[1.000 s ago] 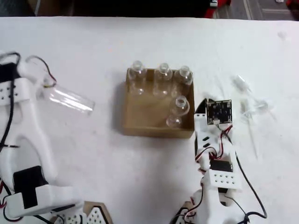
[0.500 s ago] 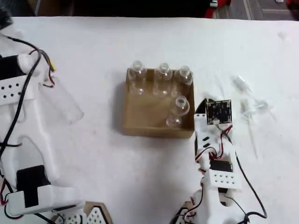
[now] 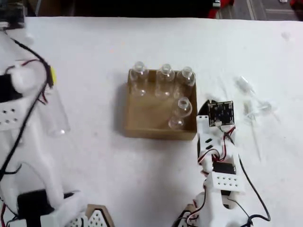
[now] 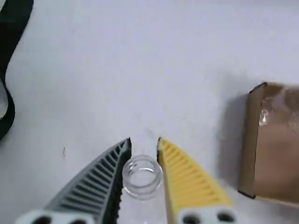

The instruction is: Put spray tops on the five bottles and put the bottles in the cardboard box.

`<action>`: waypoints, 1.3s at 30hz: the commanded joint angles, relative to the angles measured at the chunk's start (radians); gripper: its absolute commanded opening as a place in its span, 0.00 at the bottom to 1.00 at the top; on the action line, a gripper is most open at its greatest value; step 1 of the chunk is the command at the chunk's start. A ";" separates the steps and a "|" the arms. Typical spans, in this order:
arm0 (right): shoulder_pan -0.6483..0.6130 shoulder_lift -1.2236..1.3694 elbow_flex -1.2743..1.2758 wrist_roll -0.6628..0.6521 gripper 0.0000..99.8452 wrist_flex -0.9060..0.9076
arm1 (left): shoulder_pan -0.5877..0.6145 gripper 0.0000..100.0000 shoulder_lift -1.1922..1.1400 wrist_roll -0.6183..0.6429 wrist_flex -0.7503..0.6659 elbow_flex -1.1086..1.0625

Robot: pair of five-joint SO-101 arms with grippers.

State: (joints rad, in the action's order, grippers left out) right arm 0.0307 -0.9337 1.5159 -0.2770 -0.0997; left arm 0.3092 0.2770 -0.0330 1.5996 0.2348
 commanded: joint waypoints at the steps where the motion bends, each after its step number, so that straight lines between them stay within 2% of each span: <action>1: -0.005 0.002 -0.006 -0.012 0.02 -0.028 | -0.142 0.07 0.077 -0.072 0.021 -0.098; 4: -0.005 0.002 -0.006 -0.012 0.02 -0.028 | -0.228 0.07 0.168 -0.060 0.020 -0.181; 7: -0.005 0.002 -0.006 -0.012 0.02 -0.028 | -0.291 0.04 0.320 -0.063 -0.064 -0.276; 10: -0.005 0.002 -0.006 -0.012 0.02 -0.028 | -0.358 0.03 0.475 -0.057 -0.227 -0.451; 15: -0.005 -0.001 -0.006 -0.012 0.02 -0.028 | -0.420 0.03 0.633 -0.055 -0.614 -0.784; 24: -0.002 0.001 -0.006 -0.012 0.02 -0.028 | -0.596 0.02 0.641 -0.061 -1.025 -0.994; 34: 0.001 0.002 -0.006 -0.012 0.02 -0.030 | -0.611 0.02 0.641 -0.044 -1.640 -1.402; 37: 0.002 0.002 -0.006 -0.012 0.02 -0.031 | -0.611 0.02 0.641 0.066 -1.757 -1.479; 39: 0.002 0.002 -0.006 -0.012 0.02 -0.031 | -0.625 0.02 0.639 0.137 -1.766 -1.491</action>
State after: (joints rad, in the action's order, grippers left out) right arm 0.0322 -0.9337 1.5159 -0.2770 -0.0997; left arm -0.2892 0.8846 -0.0284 -0.0698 -1.2367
